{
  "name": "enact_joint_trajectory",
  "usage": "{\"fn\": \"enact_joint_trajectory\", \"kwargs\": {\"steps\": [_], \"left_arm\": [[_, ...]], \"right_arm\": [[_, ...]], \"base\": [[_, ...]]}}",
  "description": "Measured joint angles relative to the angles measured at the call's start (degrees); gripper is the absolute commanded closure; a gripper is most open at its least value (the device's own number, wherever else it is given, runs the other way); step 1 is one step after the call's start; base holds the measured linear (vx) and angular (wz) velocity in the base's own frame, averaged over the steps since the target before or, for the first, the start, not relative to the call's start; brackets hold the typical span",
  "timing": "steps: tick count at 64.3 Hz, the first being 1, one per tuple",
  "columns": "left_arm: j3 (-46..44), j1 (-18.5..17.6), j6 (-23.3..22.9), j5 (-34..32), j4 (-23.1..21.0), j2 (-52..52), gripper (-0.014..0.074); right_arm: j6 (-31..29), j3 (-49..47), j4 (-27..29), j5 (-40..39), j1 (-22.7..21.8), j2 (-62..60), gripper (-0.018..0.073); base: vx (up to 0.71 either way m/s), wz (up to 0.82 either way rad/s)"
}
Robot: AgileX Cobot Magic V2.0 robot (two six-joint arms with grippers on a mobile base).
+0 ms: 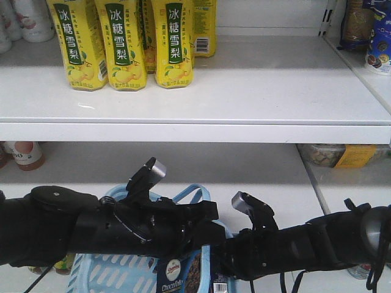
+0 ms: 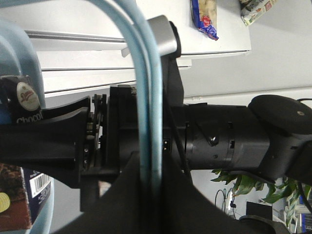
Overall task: Left arm holds basket, right arm returns cookies
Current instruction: 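Grasp the Chocofello cookie box with the right gripper and lift it out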
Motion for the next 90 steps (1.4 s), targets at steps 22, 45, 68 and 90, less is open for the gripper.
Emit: {"fn": "enact_joint_trajectory", "kwargs": {"steps": [22,45,68,90], "left_arm": [[0.0,0.0,0.0,0.4,-0.3,-0.1,0.0603],[0.0,0.0,0.0,0.4,-0.4,-0.1,0.0603],[0.0,0.0,0.0,0.4,-0.4,-0.1,0.0603],[0.0,0.0,0.0,0.4,-0.4,-0.1,0.0603]], "right_arm": [[0.1,0.1,-1.0,-2.2,0.0,-1.8,0.0361],[0.9,0.1,-3.7,5.4,-9.9,-1.9,0.0361],[0.4,0.1,-7.6,13.3,-15.6,-3.0,0.0361],[3.7,0.2,-12.8,11.6,-15.6,-13.1,0.0361]], "base": [[0.00,0.00],[0.00,0.00],[0.00,0.00],[0.00,0.00]]}}
